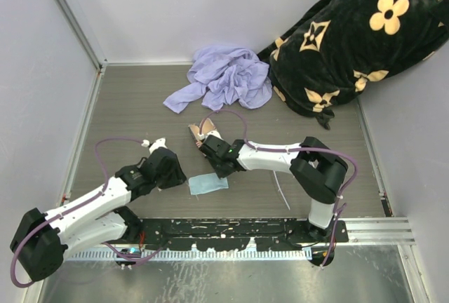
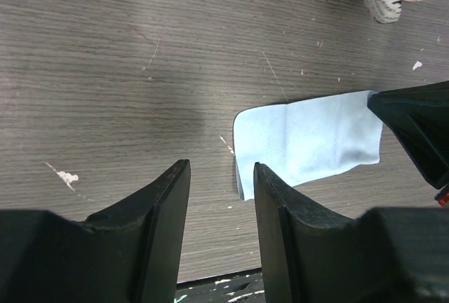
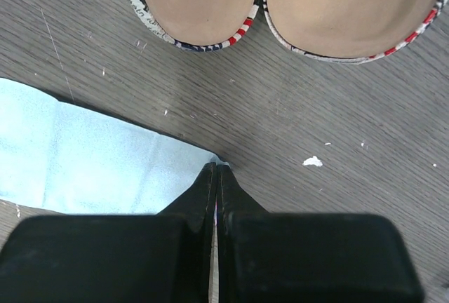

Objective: Organize the sunglasses
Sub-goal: Fold the glasses cleaning cloth at the center of the board.

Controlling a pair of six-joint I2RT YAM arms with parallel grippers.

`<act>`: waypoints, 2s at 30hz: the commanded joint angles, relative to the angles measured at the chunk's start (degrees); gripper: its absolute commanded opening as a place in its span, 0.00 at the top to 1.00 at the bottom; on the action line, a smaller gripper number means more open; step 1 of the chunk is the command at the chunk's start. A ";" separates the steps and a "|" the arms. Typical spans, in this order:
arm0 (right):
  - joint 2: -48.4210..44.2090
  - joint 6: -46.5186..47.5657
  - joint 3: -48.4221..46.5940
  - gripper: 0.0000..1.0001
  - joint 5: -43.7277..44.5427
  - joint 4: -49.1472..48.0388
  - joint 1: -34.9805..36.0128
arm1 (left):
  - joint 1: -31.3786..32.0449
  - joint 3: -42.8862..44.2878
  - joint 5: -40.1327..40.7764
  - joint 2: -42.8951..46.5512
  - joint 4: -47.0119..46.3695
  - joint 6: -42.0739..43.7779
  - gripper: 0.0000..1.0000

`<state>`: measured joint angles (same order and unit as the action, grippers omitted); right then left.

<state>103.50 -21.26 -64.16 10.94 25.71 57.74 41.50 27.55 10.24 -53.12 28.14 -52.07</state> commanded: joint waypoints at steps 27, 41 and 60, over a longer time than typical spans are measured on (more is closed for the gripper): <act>-9.90 -1.11 4.39 0.99 1.04 -3.92 0.06 | -1.16 7.68 -7.86 -14.70 -10.03 8.14 0.53; -9.99 -1.24 5.01 0.99 1.10 -4.77 0.02 | -1.20 11.14 -6.98 -21.75 -7.06 10.75 0.60; -9.55 -1.39 5.69 0.99 1.10 -5.56 0.02 | 2.58 13.83 -2.60 -27.19 -2.19 11.82 0.63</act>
<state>96.01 -21.58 -58.83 11.14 22.26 57.74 43.33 38.52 4.99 -78.59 23.77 -41.12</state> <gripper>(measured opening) 0.038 0.369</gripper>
